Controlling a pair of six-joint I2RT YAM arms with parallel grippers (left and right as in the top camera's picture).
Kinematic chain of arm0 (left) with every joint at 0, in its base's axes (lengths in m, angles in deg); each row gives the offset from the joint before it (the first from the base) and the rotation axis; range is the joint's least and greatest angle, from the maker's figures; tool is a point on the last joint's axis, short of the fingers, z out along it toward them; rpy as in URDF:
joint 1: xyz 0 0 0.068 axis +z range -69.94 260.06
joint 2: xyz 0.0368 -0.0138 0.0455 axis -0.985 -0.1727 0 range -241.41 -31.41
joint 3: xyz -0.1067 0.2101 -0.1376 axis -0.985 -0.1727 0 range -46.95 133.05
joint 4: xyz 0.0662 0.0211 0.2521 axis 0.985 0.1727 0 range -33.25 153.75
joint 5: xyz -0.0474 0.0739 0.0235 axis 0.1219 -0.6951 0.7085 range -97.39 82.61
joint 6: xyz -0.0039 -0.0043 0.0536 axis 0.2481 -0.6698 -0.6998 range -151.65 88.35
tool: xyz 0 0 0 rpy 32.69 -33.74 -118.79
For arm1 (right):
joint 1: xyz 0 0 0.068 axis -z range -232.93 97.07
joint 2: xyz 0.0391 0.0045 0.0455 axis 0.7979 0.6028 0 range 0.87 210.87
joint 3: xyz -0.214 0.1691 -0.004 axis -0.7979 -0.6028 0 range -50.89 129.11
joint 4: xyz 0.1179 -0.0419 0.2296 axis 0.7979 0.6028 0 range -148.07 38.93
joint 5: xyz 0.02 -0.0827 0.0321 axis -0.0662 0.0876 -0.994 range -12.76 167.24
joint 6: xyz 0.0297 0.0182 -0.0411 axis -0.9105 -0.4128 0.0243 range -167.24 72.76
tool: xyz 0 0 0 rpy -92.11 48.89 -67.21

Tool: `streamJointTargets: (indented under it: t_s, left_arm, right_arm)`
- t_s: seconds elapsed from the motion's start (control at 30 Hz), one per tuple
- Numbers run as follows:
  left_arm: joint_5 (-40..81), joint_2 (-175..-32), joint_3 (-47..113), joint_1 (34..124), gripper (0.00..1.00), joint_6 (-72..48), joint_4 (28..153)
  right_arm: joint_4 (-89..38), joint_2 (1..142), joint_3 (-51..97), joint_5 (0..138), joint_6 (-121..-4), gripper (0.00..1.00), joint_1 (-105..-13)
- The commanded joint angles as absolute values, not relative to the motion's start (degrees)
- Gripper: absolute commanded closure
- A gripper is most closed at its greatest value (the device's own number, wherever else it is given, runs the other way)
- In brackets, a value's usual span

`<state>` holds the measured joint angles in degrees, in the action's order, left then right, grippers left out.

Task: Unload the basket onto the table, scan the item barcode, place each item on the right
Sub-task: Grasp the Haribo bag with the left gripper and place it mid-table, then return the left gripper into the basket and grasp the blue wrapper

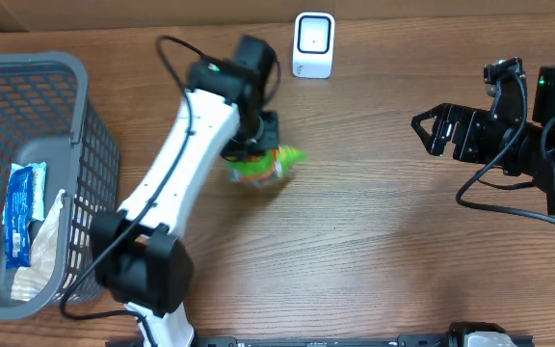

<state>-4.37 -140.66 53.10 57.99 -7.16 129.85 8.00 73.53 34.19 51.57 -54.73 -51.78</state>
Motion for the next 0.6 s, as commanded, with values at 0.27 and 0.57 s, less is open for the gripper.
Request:
streamJointTargets:
  t_s: [0.27,0.57]
  left_arm:
    - [-3.34,-140.33,46.17,56.53,0.53,-4.36,127.86]
    - [-16.65,-137.51,86.85,63.65,0.29,-6.43,153.57]
  right_arm:
    - [7.36,74.06,35.32,51.72,-54.66,0.0,-51.35]
    - [7.38,74.3,35.32,51.72,-54.66,0.0,-51.37]
